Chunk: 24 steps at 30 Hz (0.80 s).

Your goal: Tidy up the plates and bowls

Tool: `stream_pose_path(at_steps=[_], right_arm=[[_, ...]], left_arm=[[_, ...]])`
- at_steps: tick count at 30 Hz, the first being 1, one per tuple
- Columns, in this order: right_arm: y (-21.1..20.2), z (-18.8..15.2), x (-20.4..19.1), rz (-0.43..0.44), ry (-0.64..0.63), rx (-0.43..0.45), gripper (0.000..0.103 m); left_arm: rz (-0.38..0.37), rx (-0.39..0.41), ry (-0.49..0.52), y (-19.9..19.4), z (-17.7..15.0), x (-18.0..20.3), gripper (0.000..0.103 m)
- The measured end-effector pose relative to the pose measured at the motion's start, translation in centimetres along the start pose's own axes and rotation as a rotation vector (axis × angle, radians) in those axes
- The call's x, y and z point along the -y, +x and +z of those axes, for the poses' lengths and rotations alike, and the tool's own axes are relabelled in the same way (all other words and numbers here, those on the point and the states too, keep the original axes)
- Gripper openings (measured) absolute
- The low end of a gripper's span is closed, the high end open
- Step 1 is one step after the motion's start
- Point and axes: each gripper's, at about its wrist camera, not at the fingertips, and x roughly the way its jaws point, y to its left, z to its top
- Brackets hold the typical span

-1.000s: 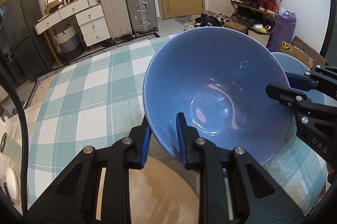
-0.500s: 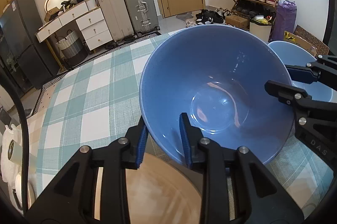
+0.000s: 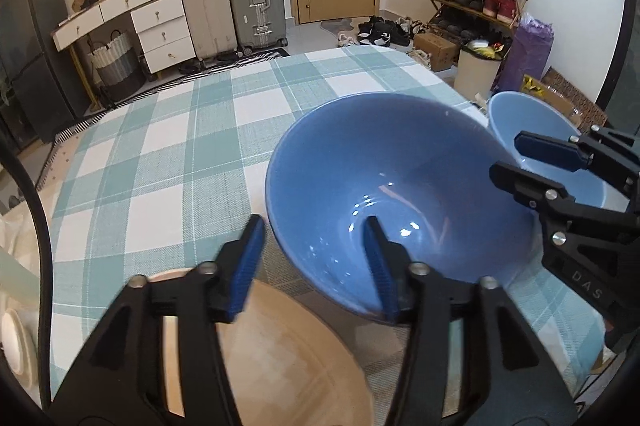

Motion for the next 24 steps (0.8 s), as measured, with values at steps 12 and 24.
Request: stream_pose_path(at_steps=[12,24], right_arm=[[-3.0,0.6,1.4,0.045,0.048,0.076,0.087],[-5.8,0.8,3.2,0.047,0.107,0.117,0.099]], left_arm=[[0.003,0.078,-0.053,-4.5,-0.3,-0.6,0.101],[-0.045,0.096,-0.060,-8.0,-1.1,0.3,0.101]])
